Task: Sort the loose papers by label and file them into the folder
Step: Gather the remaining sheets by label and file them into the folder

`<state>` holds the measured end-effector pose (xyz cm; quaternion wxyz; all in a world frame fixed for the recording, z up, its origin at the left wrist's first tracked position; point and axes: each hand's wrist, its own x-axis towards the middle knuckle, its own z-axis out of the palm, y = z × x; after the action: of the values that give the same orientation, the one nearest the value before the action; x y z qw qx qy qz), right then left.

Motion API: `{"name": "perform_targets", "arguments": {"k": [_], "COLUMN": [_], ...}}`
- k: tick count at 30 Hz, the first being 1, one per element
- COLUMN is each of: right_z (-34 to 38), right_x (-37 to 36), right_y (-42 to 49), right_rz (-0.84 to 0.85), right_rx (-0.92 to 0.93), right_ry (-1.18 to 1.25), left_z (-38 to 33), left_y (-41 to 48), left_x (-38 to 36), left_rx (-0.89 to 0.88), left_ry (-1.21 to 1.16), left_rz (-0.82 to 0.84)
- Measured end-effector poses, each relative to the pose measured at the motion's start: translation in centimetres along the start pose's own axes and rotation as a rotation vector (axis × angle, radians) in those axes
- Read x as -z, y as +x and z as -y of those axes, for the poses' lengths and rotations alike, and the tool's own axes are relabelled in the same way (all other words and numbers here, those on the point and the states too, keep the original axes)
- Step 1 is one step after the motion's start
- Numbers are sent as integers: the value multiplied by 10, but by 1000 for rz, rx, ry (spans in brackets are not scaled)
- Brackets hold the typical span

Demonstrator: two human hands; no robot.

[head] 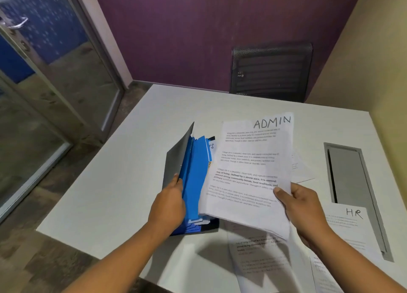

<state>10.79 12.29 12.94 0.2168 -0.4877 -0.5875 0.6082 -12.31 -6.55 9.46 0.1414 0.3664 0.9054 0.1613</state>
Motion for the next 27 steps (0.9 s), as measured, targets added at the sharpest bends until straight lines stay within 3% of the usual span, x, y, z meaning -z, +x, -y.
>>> {"name": "perform_targets", "arguments": {"k": [14, 19, 27], "right_z": [20, 18, 28], "right_x": [-57, -72, -92], "right_y": [18, 19, 18], "right_rz": [30, 137, 176], "right_rx": [273, 191, 115], "right_ry": [-539, -621, -659], "left_z": [-13, -17, -12], "left_y": [-12, -11, -5], "left_x": [-2, -3, -10], "left_rx": [12, 32, 52], "left_ry": [-81, -79, -161], "left_rz": [34, 61, 27]}}
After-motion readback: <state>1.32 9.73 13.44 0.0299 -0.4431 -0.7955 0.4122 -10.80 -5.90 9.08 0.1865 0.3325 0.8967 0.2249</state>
